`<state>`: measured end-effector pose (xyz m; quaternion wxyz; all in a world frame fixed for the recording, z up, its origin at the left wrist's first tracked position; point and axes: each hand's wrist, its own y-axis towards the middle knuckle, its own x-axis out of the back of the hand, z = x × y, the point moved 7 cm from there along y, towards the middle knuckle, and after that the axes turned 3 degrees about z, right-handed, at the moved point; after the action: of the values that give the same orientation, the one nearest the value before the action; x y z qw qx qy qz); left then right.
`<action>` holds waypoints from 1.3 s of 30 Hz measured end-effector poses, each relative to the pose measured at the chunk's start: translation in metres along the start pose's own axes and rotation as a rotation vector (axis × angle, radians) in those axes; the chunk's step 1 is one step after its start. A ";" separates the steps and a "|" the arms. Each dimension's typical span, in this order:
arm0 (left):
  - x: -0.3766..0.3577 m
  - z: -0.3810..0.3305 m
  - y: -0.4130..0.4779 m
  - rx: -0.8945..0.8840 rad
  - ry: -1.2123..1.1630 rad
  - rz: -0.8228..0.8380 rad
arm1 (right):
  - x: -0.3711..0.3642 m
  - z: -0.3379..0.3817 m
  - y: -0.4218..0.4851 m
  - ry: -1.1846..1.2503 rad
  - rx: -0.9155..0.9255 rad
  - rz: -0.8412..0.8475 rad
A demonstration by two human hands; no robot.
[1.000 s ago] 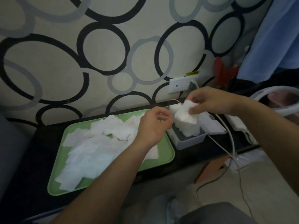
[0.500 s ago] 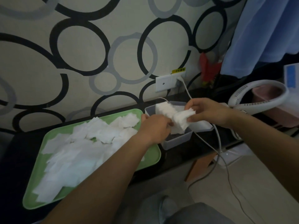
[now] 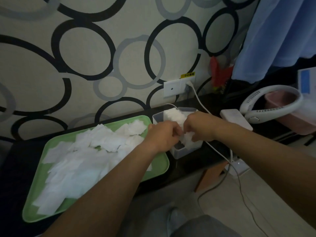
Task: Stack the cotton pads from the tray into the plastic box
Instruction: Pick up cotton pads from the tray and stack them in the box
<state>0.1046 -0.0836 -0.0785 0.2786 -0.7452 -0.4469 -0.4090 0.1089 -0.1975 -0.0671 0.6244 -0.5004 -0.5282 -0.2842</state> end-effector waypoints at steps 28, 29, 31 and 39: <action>0.107 0.155 -0.121 0.376 -0.619 -0.528 | 0.021 0.128 0.082 0.685 -0.146 -0.265; 0.107 0.156 -0.119 0.375 -0.630 -0.529 | 0.018 0.127 0.084 0.675 -0.164 -0.256; 0.108 0.155 -0.115 0.366 -0.633 -0.523 | 0.013 0.123 0.091 0.652 -0.184 -0.264; 0.107 0.149 -0.110 0.300 -0.620 -0.514 | 0.000 0.130 0.114 0.582 -0.159 -0.188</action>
<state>0.0882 0.1290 -0.0568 0.1257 -0.6486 -0.7351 -0.1523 0.1604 -0.0387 -0.1116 0.6792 -0.3942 -0.3477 -0.5123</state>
